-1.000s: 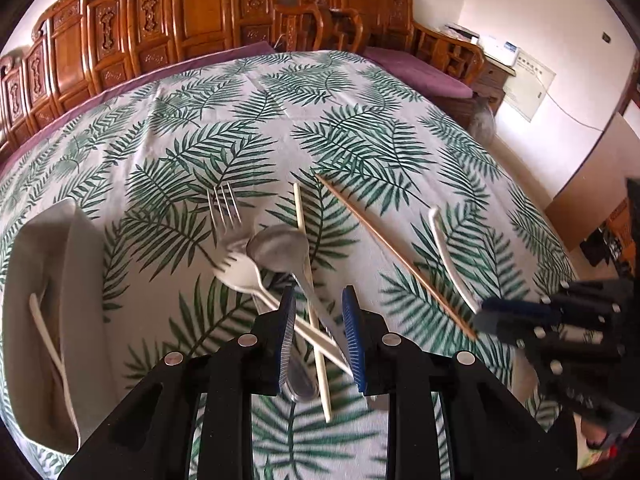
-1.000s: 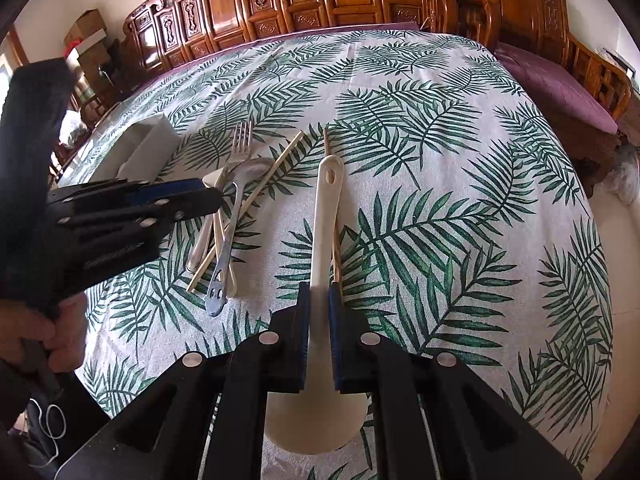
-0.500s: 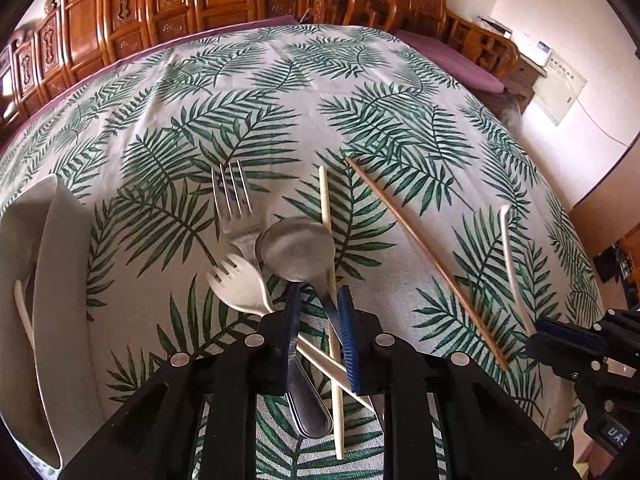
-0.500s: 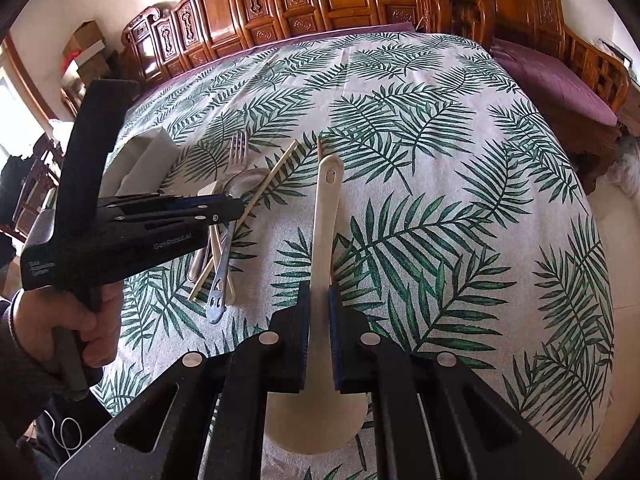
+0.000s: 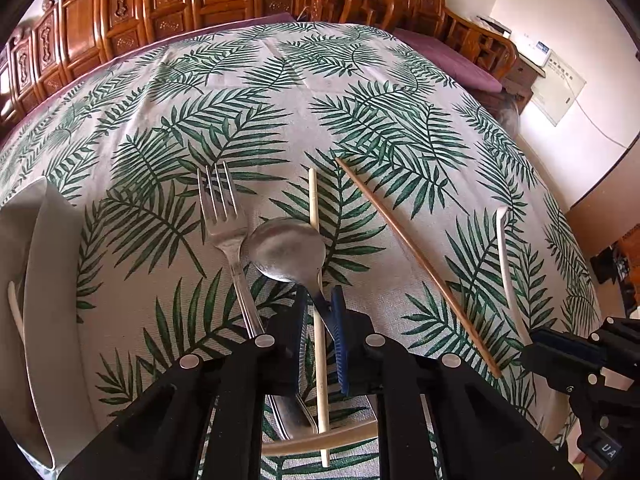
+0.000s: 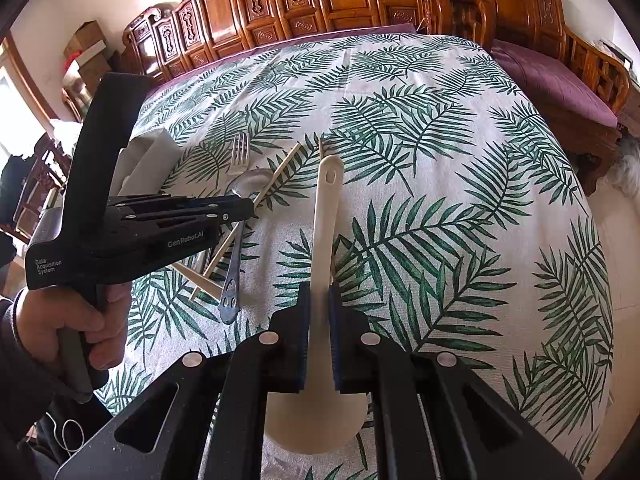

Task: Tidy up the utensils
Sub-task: 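Grasp a metal knife and a wooden chopstick with the left tool while the right tool holds the spoon, then lower the knife and chopstick into the tray with the left tool while the right tool drops the spoon in, then grasp a white plastic fork from the pile with the right tool, then grasp a metal fork with the left tool while the right tool holds the white fork, then release the metal fork into the tray with the left tool while the right tool carries the white fork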

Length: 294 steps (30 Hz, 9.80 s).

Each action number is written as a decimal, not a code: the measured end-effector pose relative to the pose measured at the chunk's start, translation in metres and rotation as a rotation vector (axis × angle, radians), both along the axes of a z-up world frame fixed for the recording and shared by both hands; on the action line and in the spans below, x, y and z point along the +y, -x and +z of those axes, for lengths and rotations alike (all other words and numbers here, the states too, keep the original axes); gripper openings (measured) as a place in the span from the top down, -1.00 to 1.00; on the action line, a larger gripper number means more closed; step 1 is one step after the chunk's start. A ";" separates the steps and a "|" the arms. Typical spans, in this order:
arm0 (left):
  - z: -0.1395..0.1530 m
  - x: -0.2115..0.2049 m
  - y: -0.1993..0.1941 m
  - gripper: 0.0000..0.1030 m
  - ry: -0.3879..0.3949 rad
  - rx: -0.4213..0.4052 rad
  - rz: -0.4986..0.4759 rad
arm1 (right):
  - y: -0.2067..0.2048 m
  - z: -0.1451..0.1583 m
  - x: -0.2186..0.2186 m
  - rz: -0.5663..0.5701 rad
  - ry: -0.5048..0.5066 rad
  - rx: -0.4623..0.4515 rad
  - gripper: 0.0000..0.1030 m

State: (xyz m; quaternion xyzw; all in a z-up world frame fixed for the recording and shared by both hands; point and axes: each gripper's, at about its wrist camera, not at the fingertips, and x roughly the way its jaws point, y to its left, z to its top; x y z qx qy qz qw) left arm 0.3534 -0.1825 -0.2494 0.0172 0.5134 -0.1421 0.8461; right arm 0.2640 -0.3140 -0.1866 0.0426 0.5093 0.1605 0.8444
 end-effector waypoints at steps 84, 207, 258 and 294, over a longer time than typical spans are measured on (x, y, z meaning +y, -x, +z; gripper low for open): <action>0.079 0.243 0.022 0.98 0.015 -0.187 0.160 | -0.042 0.079 0.229 0.249 0.055 -0.113 0.79; 0.071 0.154 0.107 -0.59 0.015 -0.178 0.064 | -0.033 0.012 0.147 0.345 0.096 -0.079 0.85; -0.005 0.039 -0.022 0.85 -0.050 -0.022 0.028 | -0.026 -0.005 0.002 0.009 0.013 -0.030 0.84; 0.123 0.153 0.041 0.88 0.010 -0.254 0.084 | -0.031 0.058 0.120 0.165 0.010 -0.135 0.85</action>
